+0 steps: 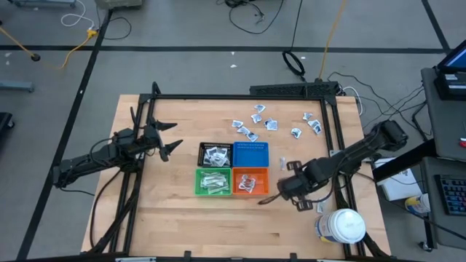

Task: Pick & Place First Aid Supplies
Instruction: Put the ointment pack into the orange bin

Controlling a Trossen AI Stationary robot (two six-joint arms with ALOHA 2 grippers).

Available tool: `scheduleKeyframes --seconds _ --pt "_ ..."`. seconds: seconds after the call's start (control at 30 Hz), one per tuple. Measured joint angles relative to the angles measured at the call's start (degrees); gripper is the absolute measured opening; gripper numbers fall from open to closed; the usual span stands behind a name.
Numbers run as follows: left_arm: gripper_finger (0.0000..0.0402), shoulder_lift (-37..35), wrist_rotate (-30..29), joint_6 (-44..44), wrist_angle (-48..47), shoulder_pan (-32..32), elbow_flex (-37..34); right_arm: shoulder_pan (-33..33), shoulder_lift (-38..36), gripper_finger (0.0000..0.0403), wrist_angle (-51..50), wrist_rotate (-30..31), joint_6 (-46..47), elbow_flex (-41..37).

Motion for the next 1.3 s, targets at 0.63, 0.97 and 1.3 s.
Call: scheduleKeyframes --seconds 0.63,0.97,1.3 --pt "0.0365 0.0 0.0 0.0 0.0 -0.02 0.0 -4.05 3.35 0.0 -0.94 4.06 9.7 5.28" --pt "0.0365 0.02 0.0 0.0 0.0 0.01 0.0 -11.07 13.31 0.0 -1.37 3.98 5.32 17.19" --pt "0.0365 0.02 0.02 0.0 0.0 0.0 0.0 -14.63 22.24 0.0 -5.28 2.37 4.97 29.93"
